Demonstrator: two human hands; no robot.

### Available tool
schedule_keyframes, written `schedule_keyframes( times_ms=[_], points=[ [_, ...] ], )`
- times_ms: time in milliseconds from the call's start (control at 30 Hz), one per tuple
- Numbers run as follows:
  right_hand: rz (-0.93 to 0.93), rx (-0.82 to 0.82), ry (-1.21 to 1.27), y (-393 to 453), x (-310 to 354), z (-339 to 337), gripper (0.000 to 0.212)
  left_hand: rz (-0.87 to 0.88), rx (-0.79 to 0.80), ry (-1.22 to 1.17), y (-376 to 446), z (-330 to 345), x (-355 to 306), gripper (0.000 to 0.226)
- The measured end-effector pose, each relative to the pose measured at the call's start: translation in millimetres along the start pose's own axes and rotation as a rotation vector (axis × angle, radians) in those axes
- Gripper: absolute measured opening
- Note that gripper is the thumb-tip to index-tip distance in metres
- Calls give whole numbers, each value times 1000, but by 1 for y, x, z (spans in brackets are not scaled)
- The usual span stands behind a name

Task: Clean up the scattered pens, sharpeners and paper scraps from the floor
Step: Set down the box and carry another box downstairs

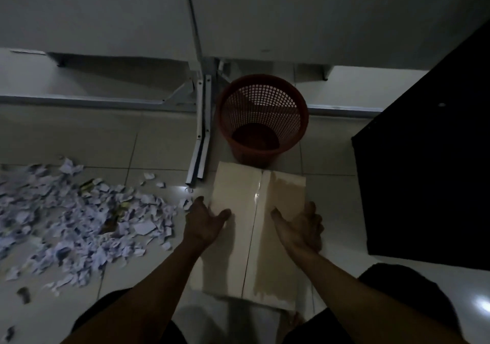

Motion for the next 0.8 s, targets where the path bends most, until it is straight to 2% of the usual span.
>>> schedule_keyframes(
  times_ms=[67,167,267,333,400,567,700,800],
  points=[
    [54,-31,104,13,-10,16,112,11,44,-80,20,10,10,83],
    [53,-120,213,22,-21,35,107,37,139,-197,42,22,22,71],
    [43,-190,225,28,-22,41,97,52,224,-311,52,27,30,70],
    [38,-203,203,31,-23,43,96,66,293,-363,54,29,32,77],
    [34,-212,185,32,-23,44,96,69,339,-398,54,29,30,72],
    [71,-161,250,32,-18,41,95,46,340,-415,47,27,23,33],
    [75,-76,297,3,-5,14,94,-17,255,-491,9,1,6,17],
    [22,-41,313,-29,19,-14,90,-38,169,-532,-28,-36,-13,21]
  ],
)
Point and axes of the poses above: each hand's wrist, its own y-axis towards the middle knuckle, its own z-axis out of the palm, x = y × z, the point moved 2 cm from there along y, towards the middle knuckle, and after that the axes turned 7 degrees about y, right-handed, at the moved point
